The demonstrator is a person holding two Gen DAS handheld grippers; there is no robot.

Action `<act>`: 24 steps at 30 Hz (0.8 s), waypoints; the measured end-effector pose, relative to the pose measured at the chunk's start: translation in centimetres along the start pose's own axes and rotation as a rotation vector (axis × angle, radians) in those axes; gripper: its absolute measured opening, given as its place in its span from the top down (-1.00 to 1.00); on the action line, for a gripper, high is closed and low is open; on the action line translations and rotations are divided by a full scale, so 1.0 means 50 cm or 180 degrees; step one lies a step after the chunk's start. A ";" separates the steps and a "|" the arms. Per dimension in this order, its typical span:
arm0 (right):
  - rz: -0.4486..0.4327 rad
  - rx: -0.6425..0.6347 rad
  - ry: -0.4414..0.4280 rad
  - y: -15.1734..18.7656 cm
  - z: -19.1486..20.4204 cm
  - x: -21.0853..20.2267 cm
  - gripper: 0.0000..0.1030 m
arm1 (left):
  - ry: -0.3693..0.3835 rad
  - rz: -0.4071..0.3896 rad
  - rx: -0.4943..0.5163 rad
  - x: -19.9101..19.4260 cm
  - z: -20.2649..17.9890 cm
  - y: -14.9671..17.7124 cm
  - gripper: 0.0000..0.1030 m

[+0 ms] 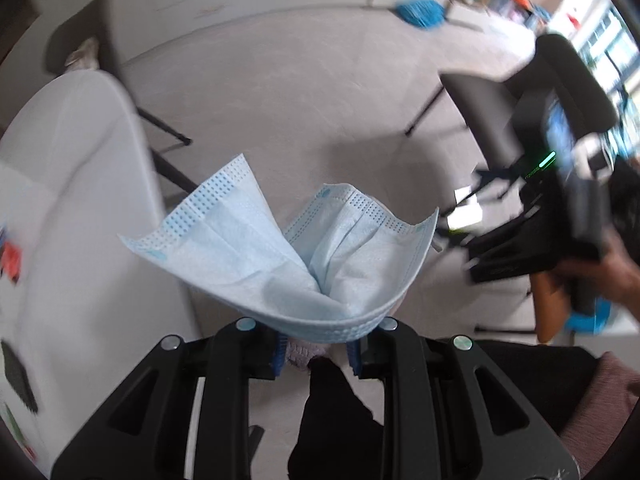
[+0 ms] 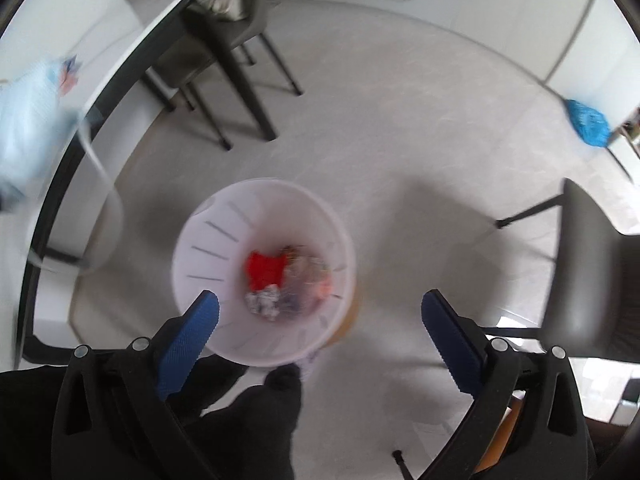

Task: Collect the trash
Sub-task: 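Drop the foil wrapper into the bin with the right tool while the left drops the mask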

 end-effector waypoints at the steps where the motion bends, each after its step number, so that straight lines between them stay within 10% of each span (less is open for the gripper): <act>1: -0.0012 0.0035 0.0025 0.004 -0.014 -0.011 -0.95 | 0.0028 0.0060 0.0049 0.017 -0.009 0.000 0.56; 5: -0.0057 0.0197 0.0108 0.026 -0.071 -0.049 -0.95 | 0.0139 0.0364 0.0214 0.114 -0.053 0.008 0.49; 9: -0.0124 0.0356 0.0130 0.042 -0.100 -0.060 -0.95 | 0.0103 0.0619 0.0303 0.212 -0.078 0.024 -0.44; 11: -0.0130 0.0436 0.0108 0.047 -0.111 -0.065 -0.95 | 0.0105 0.0744 0.0265 0.254 -0.084 0.029 -0.56; 24: -0.0265 0.0318 0.0062 0.016 -0.091 -0.101 -0.95 | -0.0045 0.0477 -0.0053 0.143 -0.066 -0.021 -0.69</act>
Point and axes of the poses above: each gripper's, at about its wrist camera, not at the fingertips, and x roughly the way its jaws point, z to its left, y to its underside, the point moved 5 cm from there along x, roughly the way its jaws point, and after that the axes turned 3 degrees about -z, right-handed, at the moved point
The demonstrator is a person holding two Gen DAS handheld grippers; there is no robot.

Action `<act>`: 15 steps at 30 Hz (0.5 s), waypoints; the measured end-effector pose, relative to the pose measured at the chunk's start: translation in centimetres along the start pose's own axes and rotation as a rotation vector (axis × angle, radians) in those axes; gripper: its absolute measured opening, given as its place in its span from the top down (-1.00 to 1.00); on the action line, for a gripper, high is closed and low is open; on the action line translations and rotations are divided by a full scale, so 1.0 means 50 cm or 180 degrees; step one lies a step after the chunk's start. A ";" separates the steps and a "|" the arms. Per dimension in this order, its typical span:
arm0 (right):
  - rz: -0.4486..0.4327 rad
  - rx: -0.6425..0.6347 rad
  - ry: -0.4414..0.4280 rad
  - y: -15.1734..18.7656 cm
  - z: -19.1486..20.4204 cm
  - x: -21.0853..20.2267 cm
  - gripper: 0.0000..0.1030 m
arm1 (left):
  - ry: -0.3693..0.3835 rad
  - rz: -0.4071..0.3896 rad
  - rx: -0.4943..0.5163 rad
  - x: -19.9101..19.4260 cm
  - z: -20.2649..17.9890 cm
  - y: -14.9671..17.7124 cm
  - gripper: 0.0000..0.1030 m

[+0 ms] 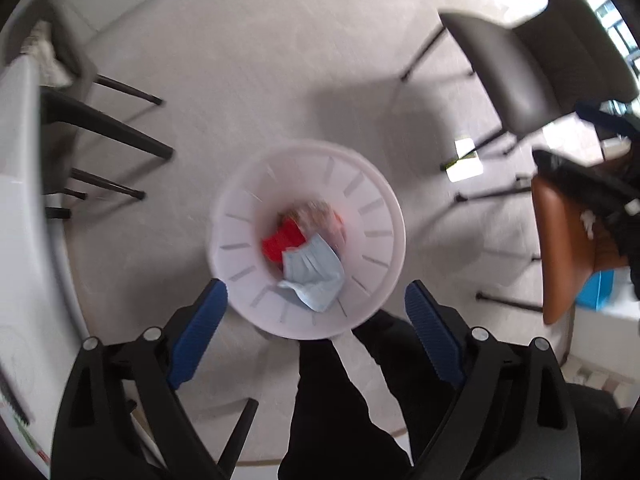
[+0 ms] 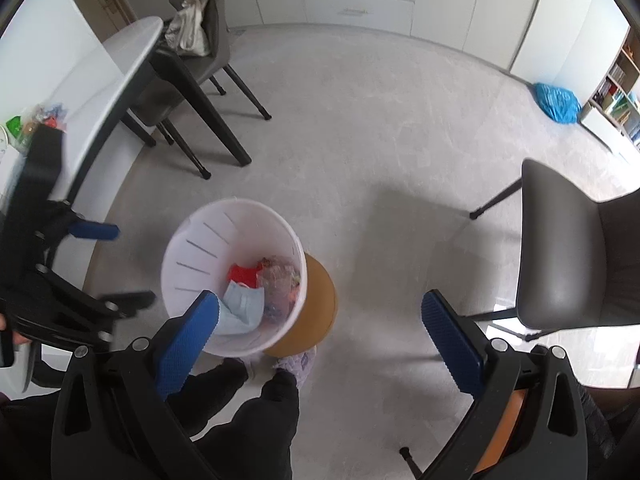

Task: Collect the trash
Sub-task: 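Drop the foil wrapper into the bin with the right tool while the left drops the mask, then grasp the black foam net sleeve with the left tool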

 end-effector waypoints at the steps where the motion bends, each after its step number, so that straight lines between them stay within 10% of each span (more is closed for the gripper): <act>1: -0.0074 -0.0026 -0.0034 -0.015 0.010 -0.016 -0.95 | 0.0001 -0.0142 -0.0077 -0.047 0.013 -0.007 -0.71; 15: -0.0667 -0.0687 -0.0462 -0.197 0.246 -0.140 -0.95 | -0.0617 -0.1046 -0.1382 -0.385 0.273 0.066 -0.85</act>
Point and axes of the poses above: each gripper's, at about its wrist camera, not at the fingertips, and x roughly the way its jaws point, z to its left, y to its underside, the point moved 5 cm from there along x, roughly the way its jaws point, and after that the axes turned 3 degrees about -z, right-handed, at the moved point
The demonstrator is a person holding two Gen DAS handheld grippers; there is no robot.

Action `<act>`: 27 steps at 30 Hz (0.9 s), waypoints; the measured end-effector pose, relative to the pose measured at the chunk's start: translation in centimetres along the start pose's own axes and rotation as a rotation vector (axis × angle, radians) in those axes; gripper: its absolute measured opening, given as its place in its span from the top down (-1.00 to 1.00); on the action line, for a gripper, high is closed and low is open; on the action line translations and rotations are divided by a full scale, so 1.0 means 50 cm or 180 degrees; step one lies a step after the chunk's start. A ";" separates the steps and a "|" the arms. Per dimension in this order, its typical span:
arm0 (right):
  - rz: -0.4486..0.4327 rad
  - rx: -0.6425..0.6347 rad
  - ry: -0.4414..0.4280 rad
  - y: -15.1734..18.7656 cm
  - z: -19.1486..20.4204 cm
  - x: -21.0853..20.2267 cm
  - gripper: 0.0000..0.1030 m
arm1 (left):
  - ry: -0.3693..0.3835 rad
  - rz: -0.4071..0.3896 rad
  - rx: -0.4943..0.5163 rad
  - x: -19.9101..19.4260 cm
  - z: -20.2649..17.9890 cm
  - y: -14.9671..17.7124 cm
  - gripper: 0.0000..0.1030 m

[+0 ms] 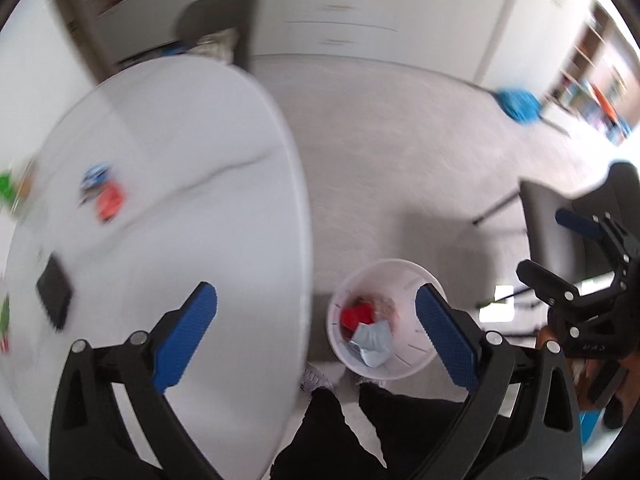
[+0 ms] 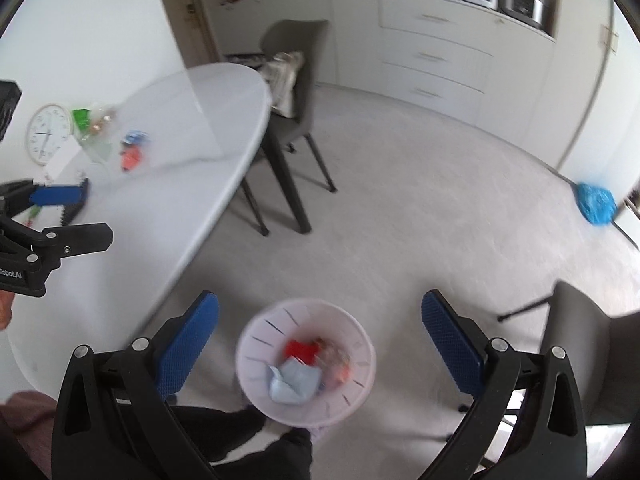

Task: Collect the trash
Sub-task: 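Grasp the black foam net sleeve with the left tool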

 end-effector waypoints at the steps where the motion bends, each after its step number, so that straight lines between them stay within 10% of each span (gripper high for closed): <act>1: -0.0015 -0.0025 -0.0055 -0.012 0.017 0.005 -0.95 | -0.0061 -0.0023 -0.0149 -0.010 0.037 0.003 -0.85; 27: 0.0237 -0.1020 -0.0872 -0.221 0.532 0.193 -0.95 | -0.1260 0.0082 -0.2072 0.031 0.785 0.211 -0.85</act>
Point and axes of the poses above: each gripper's, at about its wrist camera, not at the fingertips, and x roughly the way its jaws point, z to its left, y to its underside, the point moved 5 cm from there along x, roughly the way its jaws point, and after that the axes turned 3 degrees about -z, right-handed, at the moved point
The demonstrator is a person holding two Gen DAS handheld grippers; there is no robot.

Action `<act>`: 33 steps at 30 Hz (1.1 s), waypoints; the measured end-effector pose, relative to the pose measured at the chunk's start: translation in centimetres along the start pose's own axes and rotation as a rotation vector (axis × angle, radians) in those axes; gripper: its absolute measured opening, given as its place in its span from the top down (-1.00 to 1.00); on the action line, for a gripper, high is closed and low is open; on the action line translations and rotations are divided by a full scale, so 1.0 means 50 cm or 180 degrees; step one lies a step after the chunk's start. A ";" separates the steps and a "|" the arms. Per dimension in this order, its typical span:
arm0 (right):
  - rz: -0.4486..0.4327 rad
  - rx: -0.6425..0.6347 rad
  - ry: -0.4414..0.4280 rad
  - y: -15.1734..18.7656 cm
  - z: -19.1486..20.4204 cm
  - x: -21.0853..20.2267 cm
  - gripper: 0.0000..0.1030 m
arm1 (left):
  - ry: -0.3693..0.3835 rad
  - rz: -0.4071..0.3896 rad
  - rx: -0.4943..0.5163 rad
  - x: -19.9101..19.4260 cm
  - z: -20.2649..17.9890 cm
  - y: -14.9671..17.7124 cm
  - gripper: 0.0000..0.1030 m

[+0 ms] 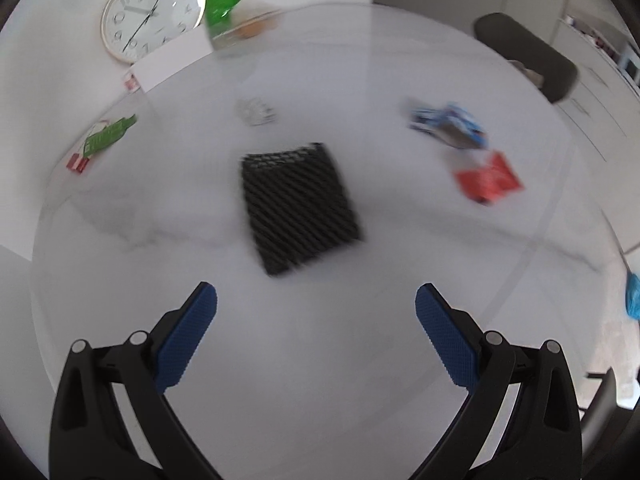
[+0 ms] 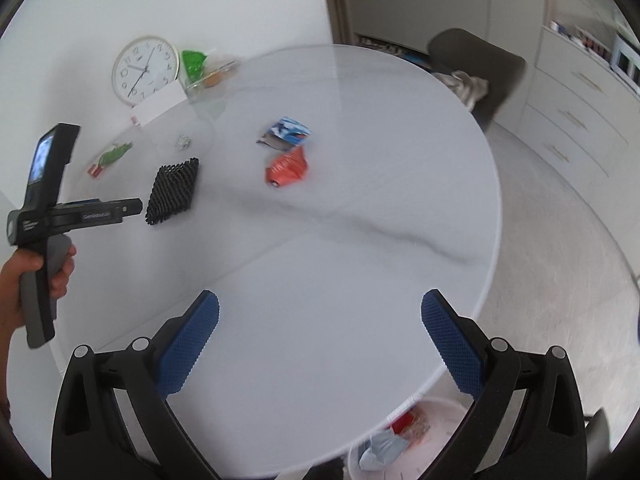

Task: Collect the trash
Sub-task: 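Grasp the black foam net sleeve with the left tool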

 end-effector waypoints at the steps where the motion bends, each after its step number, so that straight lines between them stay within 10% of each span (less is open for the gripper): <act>1: -0.0011 -0.0028 0.0016 -0.012 0.010 0.009 -0.95 | -0.0009 0.0028 -0.0077 0.023 0.023 -0.011 -0.85; 14: 0.0075 -0.0217 -0.0102 -0.144 0.122 0.168 -0.95 | 0.0548 0.0370 -0.1199 0.226 0.165 -0.062 -0.25; 21: 0.0143 -0.0327 -0.0076 -0.164 0.129 0.205 -0.95 | 0.0631 0.0357 -0.1241 0.239 0.137 -0.064 -0.22; 33: 0.0269 -0.0401 0.0067 -0.178 0.079 0.276 -0.95 | 0.0708 0.0201 -0.1424 0.225 0.121 -0.064 0.73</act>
Point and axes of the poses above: each gripper's, at about its wrist camera, not at the fingertips, and x roughly the way its jaws point, z to its left, y to its underside, the point moved 5 cm from there along x, roughly the way its jaws point, and after that the axes turned 3 degrees about -z, right-handed, at the moved point
